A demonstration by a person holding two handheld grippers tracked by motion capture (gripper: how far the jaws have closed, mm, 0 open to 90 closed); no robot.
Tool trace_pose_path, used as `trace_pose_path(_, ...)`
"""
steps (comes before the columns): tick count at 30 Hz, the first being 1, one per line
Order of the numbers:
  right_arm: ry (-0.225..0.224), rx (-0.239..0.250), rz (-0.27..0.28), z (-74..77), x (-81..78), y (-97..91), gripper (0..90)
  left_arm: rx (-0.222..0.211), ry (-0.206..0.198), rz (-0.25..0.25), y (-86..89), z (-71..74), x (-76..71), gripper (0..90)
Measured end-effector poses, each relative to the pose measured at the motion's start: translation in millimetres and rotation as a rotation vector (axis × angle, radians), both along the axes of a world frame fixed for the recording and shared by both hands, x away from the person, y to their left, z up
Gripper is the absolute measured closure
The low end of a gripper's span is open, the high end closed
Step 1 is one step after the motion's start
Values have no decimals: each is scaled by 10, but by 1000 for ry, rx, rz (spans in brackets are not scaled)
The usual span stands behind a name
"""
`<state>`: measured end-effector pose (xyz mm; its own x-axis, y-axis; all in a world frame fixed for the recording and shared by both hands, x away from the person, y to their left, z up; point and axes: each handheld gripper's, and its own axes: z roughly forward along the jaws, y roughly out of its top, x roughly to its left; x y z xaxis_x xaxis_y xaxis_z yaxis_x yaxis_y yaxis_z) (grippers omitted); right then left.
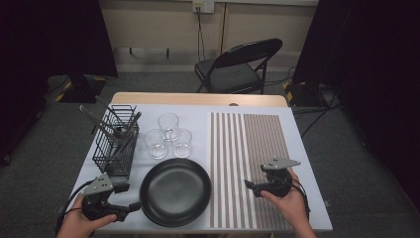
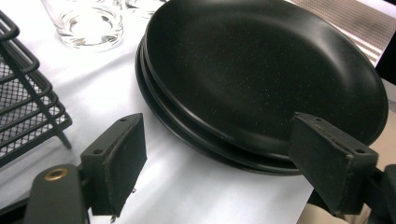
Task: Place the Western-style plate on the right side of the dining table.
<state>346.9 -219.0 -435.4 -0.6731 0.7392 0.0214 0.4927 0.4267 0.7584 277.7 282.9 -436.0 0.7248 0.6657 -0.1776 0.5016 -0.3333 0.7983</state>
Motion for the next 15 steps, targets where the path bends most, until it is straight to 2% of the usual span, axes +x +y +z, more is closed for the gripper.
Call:
trace_pose_path(5, -14, 19, 1, 38, 7, 64, 160, -6, -1, -7, -44, 21, 16, 188)
trace_pose_path(15, -10, 47, 20, 58, 19, 172, 159, -3, 24, -15, -89, 0, 39, 188)
